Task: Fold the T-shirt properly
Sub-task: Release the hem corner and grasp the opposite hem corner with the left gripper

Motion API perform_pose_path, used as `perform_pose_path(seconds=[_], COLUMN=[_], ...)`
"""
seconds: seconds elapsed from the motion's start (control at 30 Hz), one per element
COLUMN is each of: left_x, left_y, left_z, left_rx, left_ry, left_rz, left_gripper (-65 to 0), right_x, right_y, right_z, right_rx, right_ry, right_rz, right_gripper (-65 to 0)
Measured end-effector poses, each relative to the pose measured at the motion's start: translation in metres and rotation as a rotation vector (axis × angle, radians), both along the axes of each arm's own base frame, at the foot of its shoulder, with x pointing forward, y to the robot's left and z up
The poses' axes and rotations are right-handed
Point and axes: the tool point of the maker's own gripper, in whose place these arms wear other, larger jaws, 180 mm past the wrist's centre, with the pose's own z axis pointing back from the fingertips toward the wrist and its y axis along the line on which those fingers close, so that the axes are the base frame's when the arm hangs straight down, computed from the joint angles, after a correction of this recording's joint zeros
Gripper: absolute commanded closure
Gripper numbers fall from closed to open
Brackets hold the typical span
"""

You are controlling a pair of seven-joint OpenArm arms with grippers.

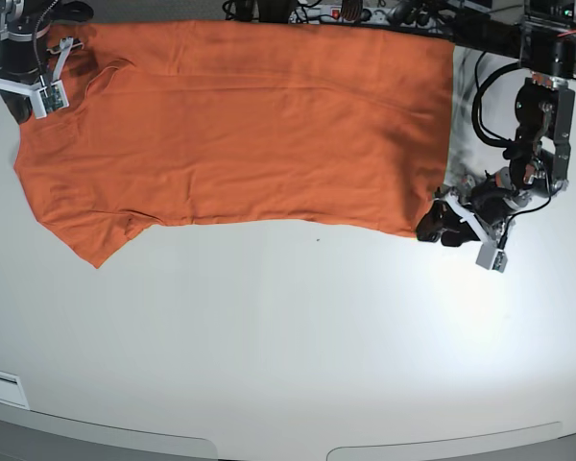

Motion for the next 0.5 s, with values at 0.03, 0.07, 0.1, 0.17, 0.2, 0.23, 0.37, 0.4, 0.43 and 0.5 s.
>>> perform_pose_path(seconds=[0.03, 0.07, 0.1, 0.17, 0.2, 0.23, 0.37, 0.4, 0.43, 0.5], left_x=[0.003, 0.005, 0.005, 0.000, -0.005, -0.009, -0.026, -0.027, -0.027, -0.029], left_y=[-0.001, -0.002, -0.004, -0.009, -0.014, -0.019, -0.032, -0.033, -0.033, -0.031], left_z=[-0.001, -0.002, -0.004, -0.005, -0.005, -0.005, -0.005, -0.005, -0.005, -0.007], left_rx=[-0.012, -0.023, -0.033, -0.065, -0.081, -0.105, -0.160, -0.163, -0.162, -0.144], left_ry=[0.006, 0.017, 0.033, 0.071, 0.087, 0.107, 0.183, 0.184, 0.184, 0.196], left_rz=[0.006, 0.009, -0.003, -0.025, -0.055, -0.081, -0.156, -0.162, -0.165, -0.169], left_gripper=[-32.9, -32.9, -32.9, -32.9, -32.9, -32.9, -32.9, -31.8, -27.8, -11.7], right_x=[0.000, 0.000, 0.000, 0.000, 0.000, 0.000, 0.001, 0.002, 0.002, 0.002], right_y=[0.000, 0.000, 0.000, 0.000, 0.000, 0.000, -0.001, -0.001, -0.001, -0.001], right_z=[0.000, 0.000, 0.000, 0.000, 0.000, 0.000, 0.002, 0.003, 0.003, 0.004], right_rx=[-0.001, -0.001, -0.001, -0.001, -0.001, -0.001, -0.018, -0.024, -0.026, -0.025], right_ry=[-0.001, -0.001, -0.001, -0.001, -0.001, -0.001, -0.007, -0.010, -0.010, -0.014], right_rz=[0.000, 0.001, 0.001, 0.001, 0.001, 0.001, 0.006, 0.007, 0.007, 0.012], right_gripper=[0.0, 0.0, 0.0, 0.0, 0.0, 0.0, 0.0, 0.0, 0.0, 0.0])
